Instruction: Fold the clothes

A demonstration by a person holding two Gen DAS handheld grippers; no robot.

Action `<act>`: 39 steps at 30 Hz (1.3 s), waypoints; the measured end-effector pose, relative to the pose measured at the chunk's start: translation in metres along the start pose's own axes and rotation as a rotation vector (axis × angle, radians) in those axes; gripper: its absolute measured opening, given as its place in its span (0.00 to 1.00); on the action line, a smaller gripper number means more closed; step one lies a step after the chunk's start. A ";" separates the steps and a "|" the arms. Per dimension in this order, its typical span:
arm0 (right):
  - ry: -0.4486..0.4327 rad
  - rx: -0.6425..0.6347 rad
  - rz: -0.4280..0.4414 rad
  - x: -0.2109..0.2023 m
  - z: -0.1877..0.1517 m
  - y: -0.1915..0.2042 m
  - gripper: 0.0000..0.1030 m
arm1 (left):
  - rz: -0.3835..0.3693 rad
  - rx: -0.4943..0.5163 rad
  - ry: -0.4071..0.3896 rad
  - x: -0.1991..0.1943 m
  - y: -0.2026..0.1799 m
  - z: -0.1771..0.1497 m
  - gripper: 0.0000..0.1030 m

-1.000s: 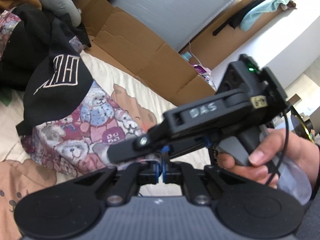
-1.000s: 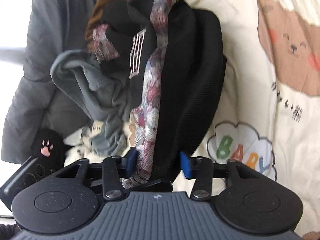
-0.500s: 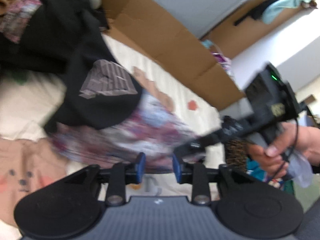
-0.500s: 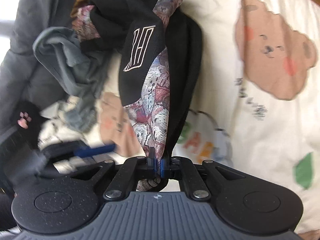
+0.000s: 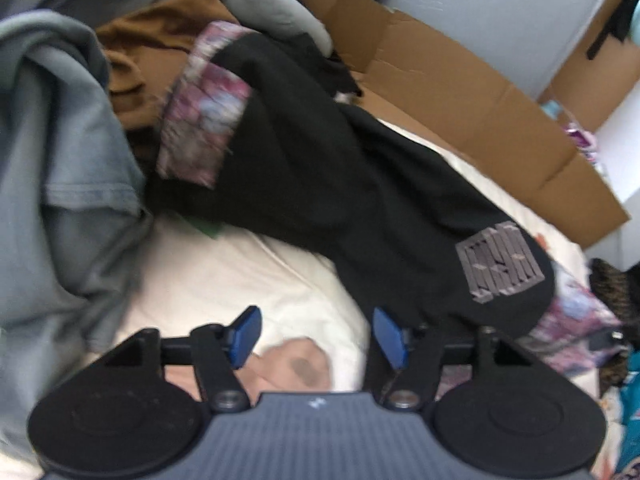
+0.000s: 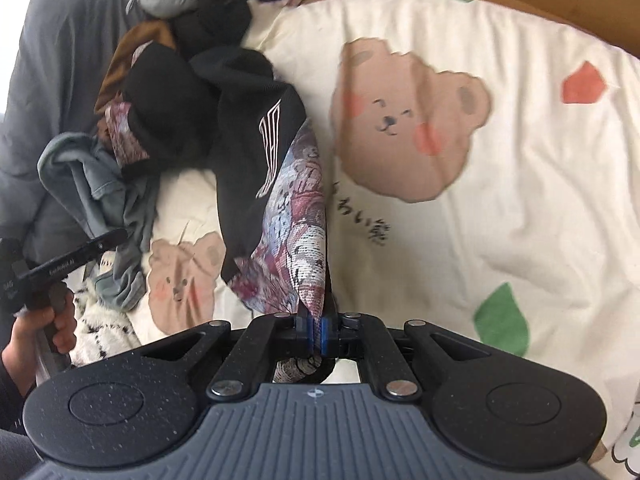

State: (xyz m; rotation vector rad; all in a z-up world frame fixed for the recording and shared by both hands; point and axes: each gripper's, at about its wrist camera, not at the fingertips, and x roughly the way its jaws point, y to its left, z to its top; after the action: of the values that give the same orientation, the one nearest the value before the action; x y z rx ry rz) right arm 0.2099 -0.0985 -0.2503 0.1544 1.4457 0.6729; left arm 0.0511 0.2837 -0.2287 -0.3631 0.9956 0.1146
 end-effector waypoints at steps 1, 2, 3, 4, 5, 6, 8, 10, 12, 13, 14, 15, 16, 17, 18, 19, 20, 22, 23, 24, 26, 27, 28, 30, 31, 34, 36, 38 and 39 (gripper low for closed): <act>-0.010 0.002 -0.006 -0.003 -0.002 -0.003 0.01 | 0.011 0.006 -0.005 0.001 0.002 0.005 0.67; -0.017 0.009 -0.018 -0.006 -0.005 -0.006 0.01 | 0.022 0.011 -0.009 0.002 0.003 0.010 0.68; -0.020 0.021 -0.037 -0.008 -0.008 -0.010 0.01 | 0.032 0.013 -0.014 0.003 0.004 0.014 0.72; -0.027 0.037 -0.059 -0.011 -0.010 -0.016 0.01 | 0.040 0.013 -0.019 0.004 0.004 0.016 0.77; -0.036 0.054 -0.082 -0.013 -0.013 -0.022 0.01 | 0.047 0.013 -0.025 0.006 0.005 0.019 0.78; -0.045 0.068 -0.100 -0.016 -0.016 -0.028 0.01 | 0.055 0.014 -0.030 0.009 0.007 0.022 0.78; -0.061 0.090 -0.133 -0.023 -0.023 -0.041 0.01 | 0.069 0.015 -0.031 0.015 0.009 0.028 0.78; -0.075 0.106 -0.167 -0.032 -0.029 -0.053 0.01 | 0.082 0.020 -0.035 0.023 0.009 0.031 0.78; -0.088 0.125 -0.194 -0.041 -0.034 -0.064 0.01 | 0.093 0.025 -0.035 0.030 0.011 0.034 0.78; -0.093 0.135 -0.203 -0.046 -0.037 -0.069 0.01 | 0.098 0.028 -0.033 0.035 0.011 0.036 0.78; -0.099 0.142 -0.214 -0.050 -0.040 -0.073 0.01 | 0.099 0.032 -0.030 0.041 0.011 0.036 0.78; -0.104 0.147 -0.225 -0.055 -0.043 -0.077 0.01 | 0.103 0.034 -0.026 0.049 0.010 0.035 0.78; -0.109 0.154 -0.238 -0.060 -0.046 -0.081 0.01 | 0.105 0.034 -0.019 0.057 0.009 0.034 0.79; -0.114 0.162 -0.250 -0.064 -0.048 -0.085 0.01 | 0.103 0.030 -0.006 0.063 0.008 0.032 0.83; -0.118 0.170 -0.260 -0.067 -0.051 -0.089 0.01 | 0.096 0.025 0.005 0.070 0.008 0.031 0.90; -0.122 0.176 -0.272 -0.070 -0.053 -0.093 0.01 | 0.077 0.019 0.012 0.075 0.009 0.030 0.91; -0.126 0.183 -0.280 -0.073 -0.057 -0.097 0.01 | 0.062 0.013 0.019 0.080 0.009 0.029 0.91; -0.126 0.193 -0.293 -0.076 -0.063 -0.102 0.01 | 0.071 0.004 0.038 0.093 0.012 0.027 0.91; -0.124 0.195 -0.301 -0.078 -0.066 -0.104 0.01 | 0.079 -0.003 0.048 0.100 0.014 0.026 0.91; -0.122 0.198 -0.309 -0.079 -0.068 -0.106 0.01 | 0.080 -0.014 0.058 0.106 0.017 0.025 0.91; -0.126 0.212 -0.325 -0.083 -0.074 -0.111 0.01 | 0.072 -0.018 0.082 0.118 0.024 0.022 0.91; -0.130 0.219 -0.332 -0.085 -0.076 -0.114 0.00 | 0.077 -0.031 0.089 0.122 0.027 0.020 0.91; -0.132 0.228 -0.339 -0.088 -0.080 -0.116 0.01 | 0.074 -0.047 0.094 0.126 0.030 0.018 0.91; -0.134 0.248 -0.353 -0.094 -0.087 -0.120 0.00 | 0.053 -0.074 0.114 0.133 0.035 0.013 0.91; -0.134 0.255 -0.360 -0.096 -0.091 -0.122 0.00 | 0.038 -0.086 0.128 0.136 0.036 0.010 0.91; -0.130 0.266 -0.381 -0.098 -0.102 -0.127 0.01 | 0.021 -0.101 0.175 0.152 0.041 0.002 0.87; -0.134 0.285 -0.380 -0.098 -0.109 -0.131 0.00 | 0.015 -0.117 0.179 0.156 0.045 -0.002 0.74; -0.144 0.302 -0.376 -0.098 -0.114 -0.134 0.01 | -0.009 -0.110 0.172 0.155 0.044 -0.004 0.53; -0.150 0.307 -0.375 -0.099 -0.116 -0.134 0.01 | -0.018 -0.094 0.176 0.155 0.043 -0.004 0.32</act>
State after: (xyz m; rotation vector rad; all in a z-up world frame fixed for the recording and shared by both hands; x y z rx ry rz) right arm 0.1470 -0.2915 -0.2485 0.1623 1.3766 0.1290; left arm 0.1207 0.3112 -0.3711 -0.4736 1.1626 0.1150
